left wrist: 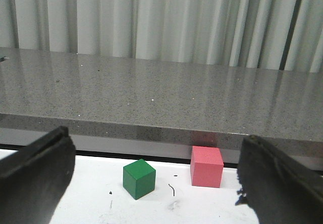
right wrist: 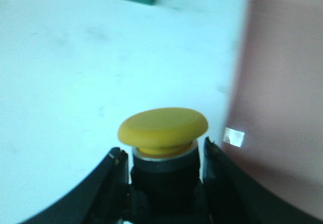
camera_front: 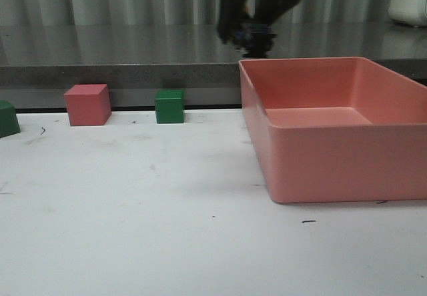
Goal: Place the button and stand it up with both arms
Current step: 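Carry the button out of the bin toward the left arm's side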
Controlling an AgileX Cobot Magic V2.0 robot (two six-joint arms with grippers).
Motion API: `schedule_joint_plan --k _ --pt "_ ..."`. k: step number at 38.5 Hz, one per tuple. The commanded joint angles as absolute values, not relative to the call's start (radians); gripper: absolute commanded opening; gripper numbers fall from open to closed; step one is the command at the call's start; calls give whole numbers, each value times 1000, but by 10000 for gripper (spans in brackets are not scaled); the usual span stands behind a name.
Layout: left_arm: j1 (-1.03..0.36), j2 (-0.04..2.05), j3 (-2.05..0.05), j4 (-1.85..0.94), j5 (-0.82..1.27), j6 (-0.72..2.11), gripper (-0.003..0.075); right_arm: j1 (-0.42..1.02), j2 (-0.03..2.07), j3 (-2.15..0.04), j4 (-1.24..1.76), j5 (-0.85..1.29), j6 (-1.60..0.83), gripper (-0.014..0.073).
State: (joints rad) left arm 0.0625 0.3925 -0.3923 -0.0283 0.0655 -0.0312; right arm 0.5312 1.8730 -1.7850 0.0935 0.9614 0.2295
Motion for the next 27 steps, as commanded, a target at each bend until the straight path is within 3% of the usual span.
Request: schedule_joint_plan --k 1,13,27 --pt "63 406 -427 -30 -19 -41 617 620 1856 -1860 116 928 201 171" --pt "63 406 -427 -30 -19 -41 617 783 2104 -2167 124 1044 201 171" --pt "63 406 -427 -30 -19 -41 617 781 2336 -2369 85 1166 286 171"
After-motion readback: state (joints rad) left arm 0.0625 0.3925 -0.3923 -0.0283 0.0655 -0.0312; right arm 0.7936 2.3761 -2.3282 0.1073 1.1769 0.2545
